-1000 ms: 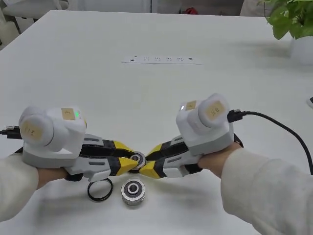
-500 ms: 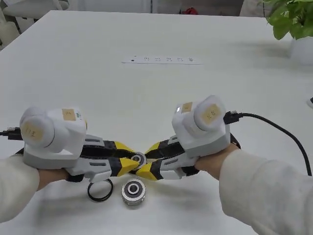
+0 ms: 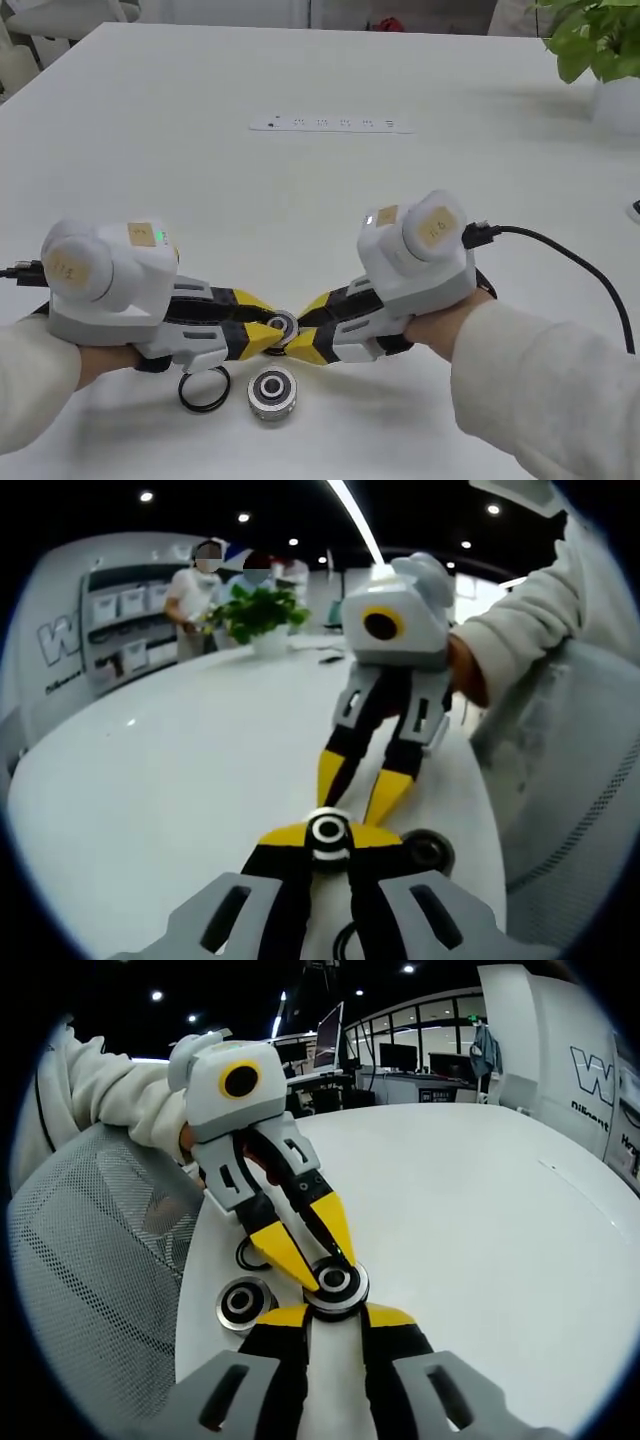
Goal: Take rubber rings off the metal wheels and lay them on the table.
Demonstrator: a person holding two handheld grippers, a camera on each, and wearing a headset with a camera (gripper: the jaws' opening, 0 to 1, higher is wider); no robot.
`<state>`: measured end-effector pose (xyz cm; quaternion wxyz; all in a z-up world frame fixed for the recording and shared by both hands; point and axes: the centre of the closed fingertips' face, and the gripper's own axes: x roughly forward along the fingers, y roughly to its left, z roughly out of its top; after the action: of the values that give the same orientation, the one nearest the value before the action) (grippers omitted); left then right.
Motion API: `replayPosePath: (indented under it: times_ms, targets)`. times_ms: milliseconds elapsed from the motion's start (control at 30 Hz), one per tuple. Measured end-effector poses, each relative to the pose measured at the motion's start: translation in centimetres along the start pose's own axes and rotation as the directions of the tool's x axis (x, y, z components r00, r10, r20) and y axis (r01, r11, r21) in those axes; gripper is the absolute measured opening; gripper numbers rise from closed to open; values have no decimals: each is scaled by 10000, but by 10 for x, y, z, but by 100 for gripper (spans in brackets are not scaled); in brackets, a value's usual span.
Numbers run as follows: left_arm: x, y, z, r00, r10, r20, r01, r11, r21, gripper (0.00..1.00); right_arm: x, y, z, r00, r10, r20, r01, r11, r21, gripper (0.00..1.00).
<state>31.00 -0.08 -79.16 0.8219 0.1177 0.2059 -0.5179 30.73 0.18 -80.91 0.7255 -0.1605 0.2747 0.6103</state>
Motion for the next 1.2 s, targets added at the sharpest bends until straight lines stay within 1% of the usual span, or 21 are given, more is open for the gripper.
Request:
replayPosePath:
  times_ms: [200,233,267,300,333,433,567,900,967,1000,1100,1200]
  targets:
    - [0,0,0,10000,14,-7,-14,10000,-40,14,-2,0,-2,10000,84,-29,-83,9999,108,12]
    - [-1,0,0,10000,18,-9,-18,10000,-40,14,-2,0,-2,10000,79,-49,-79,10000,60,9]
    - [-1,0,0,10000,16,-12,-16,10000,-35,14,-4,-4,-7,9995,-148,-276,144,9998,-130,5]
    - [-1,0,0,10000,11,-14,-11,10000,-38,14,-3,-1,-4,10000,7,-84,-8,9999,-137,4]
    - [-1,0,0,10000,15,-15,-15,10000,-31,14,-3,-2,-4,9999,-18,-120,18,10000,0,4]
    - [-1,0,0,10000,18,-18,-19,10000,-16,14,-3,-2,-4,9998,-50,-168,48,9999,-120,4]
    - [-1,1,0,10000,30,-19,-30,10000,63,14,-3,-4,-4,9998,-113,-181,113,9999,-17,1]
    - [-1,1,-1,10000,34,-14,-34,9999,159,14,-5,-6,-4,9996,-200,-194,212,9977,642,0]
    - [-1,1,-1,10000,32,-14,-31,9999,165,13,-5,-7,-4,9996,-226,-187,238,9974,678,0]
    - [-1,1,-1,10000,30,-20,-29,9998,175,13,-6,-9,-3,9994,-333,-137,341,9973,657,0]
    - [-1,1,-1,10000,32,-26,-32,9999,159,13,-6,-10,-3,9989,-424,-215,435,9975,556,0]
    - [-1,1,-1,10000,35,-33,-35,9999,166,13,-6,-11,-3,9989,-420,-198,434,9960,775,0]
